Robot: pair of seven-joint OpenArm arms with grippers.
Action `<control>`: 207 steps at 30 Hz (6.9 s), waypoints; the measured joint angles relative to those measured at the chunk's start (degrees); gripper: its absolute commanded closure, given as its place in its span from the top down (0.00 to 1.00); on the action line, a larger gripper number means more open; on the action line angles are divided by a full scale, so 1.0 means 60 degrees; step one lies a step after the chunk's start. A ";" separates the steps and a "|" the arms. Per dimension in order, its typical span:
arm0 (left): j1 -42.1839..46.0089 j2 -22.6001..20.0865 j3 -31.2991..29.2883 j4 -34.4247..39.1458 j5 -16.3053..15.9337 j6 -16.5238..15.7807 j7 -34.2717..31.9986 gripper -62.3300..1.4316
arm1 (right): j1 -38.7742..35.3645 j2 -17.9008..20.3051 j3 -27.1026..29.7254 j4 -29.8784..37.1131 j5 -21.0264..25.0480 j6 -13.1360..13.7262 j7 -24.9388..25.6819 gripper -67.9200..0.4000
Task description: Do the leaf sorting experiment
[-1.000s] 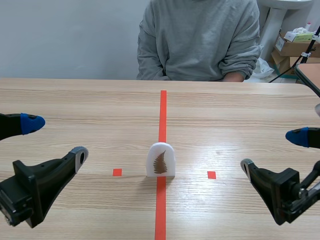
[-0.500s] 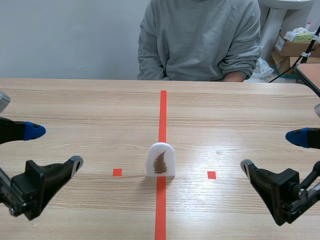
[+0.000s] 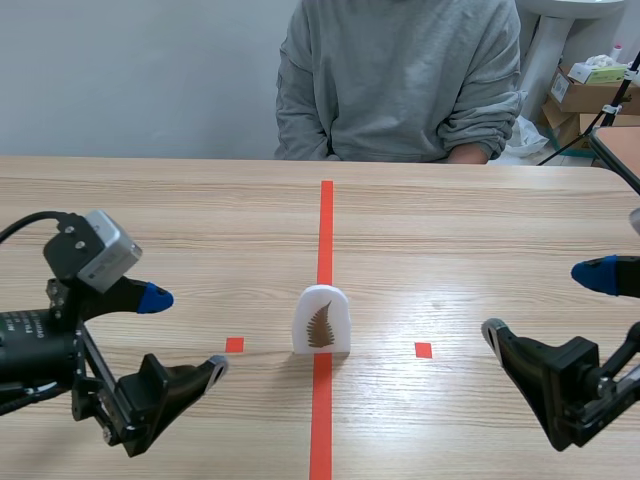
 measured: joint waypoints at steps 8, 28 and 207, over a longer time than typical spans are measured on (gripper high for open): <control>-0.1417 0.0474 0.1060 -0.1679 0.0321 0.0007 -0.0503 1.00 | 0.0000 0.0000 0.0000 0.0000 0.0000 0.0000 0.0000 0.91; -0.3905 0.2608 0.3031 -0.4998 0.0535 0.0091 -0.1067 1.00 | 0.0000 0.0000 0.0000 0.0000 0.0000 0.0000 0.0000 0.91; 0.4346 0.0790 -0.1552 0.5151 0.2153 0.3359 0.0055 1.00 | 0.0186 -0.0029 0.0000 -0.0018 0.0000 0.0004 0.0007 0.91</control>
